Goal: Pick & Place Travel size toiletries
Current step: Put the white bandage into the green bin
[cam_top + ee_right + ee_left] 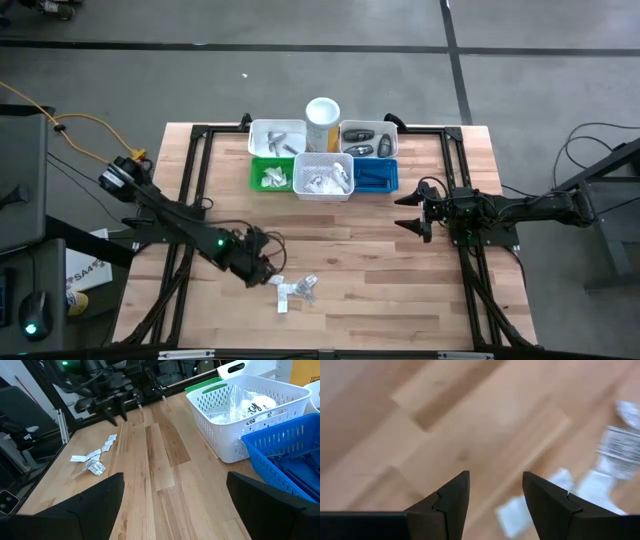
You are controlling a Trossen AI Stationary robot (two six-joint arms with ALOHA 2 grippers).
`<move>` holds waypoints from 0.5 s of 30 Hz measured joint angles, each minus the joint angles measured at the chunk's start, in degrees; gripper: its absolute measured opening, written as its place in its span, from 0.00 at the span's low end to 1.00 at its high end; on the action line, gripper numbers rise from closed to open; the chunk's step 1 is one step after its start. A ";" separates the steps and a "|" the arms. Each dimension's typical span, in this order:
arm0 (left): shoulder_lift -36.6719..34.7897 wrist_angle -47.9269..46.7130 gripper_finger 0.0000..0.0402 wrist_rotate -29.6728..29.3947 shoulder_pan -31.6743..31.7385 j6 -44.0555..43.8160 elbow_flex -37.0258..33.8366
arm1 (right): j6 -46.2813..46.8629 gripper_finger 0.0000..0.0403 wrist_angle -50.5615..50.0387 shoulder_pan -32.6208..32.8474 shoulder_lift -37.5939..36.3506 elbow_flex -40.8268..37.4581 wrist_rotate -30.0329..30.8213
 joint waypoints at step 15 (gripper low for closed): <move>13.59 -12.10 0.45 5.67 -5.39 -13.69 14.83 | -0.01 0.86 0.00 0.02 0.00 -0.01 -0.01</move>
